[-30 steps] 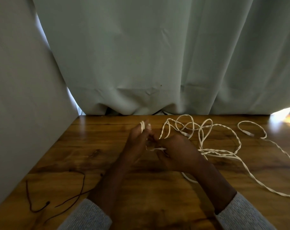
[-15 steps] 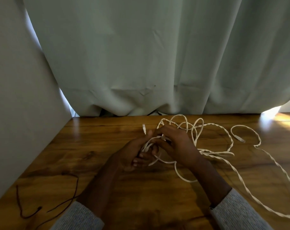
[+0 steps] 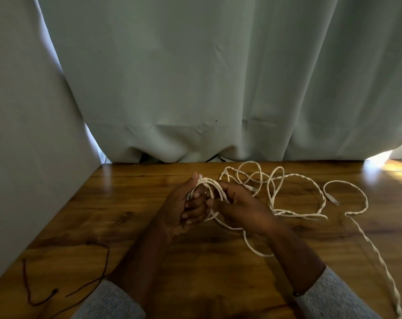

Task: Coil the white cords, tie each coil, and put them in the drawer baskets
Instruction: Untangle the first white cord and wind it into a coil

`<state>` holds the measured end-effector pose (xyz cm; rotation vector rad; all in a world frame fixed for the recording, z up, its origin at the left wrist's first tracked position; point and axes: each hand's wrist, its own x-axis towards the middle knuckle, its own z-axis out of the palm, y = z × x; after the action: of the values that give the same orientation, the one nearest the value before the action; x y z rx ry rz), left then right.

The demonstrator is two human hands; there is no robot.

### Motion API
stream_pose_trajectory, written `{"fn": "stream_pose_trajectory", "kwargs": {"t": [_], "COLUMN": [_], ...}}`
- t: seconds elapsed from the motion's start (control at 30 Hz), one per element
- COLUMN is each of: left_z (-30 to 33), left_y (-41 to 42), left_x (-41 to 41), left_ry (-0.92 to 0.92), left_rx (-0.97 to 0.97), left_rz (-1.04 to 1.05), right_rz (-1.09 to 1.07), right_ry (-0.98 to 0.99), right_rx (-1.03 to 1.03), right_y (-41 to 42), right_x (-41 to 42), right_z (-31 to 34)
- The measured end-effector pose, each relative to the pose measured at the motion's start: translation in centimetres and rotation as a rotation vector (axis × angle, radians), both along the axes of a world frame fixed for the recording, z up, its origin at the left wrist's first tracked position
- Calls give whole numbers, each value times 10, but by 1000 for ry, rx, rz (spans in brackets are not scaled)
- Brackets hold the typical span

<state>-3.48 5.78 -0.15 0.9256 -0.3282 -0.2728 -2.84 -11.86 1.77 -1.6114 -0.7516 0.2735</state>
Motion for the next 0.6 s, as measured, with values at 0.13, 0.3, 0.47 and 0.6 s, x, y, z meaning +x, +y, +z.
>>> {"fn": "stream_pose_trajectory", "kwargs": {"t": [0.13, 0.3, 0.47, 0.6], "left_z": [0, 3, 5, 4], "left_y": [0, 0, -4, -5], "left_x": [1, 1, -1, -2], "left_ry": [-53, -87, -70, -36], "left_rx": [68, 108, 266, 258], "left_rz": [98, 112, 66, 59], "right_rz": [71, -42, -268, -308], "right_ry": [197, 195, -141, -183], "right_rx": [38, 52, -78, -52], "right_y": [-4, -5, 0, 2], "right_x": [-3, -1, 6, 11], "right_z": [3, 8, 4, -5]}}
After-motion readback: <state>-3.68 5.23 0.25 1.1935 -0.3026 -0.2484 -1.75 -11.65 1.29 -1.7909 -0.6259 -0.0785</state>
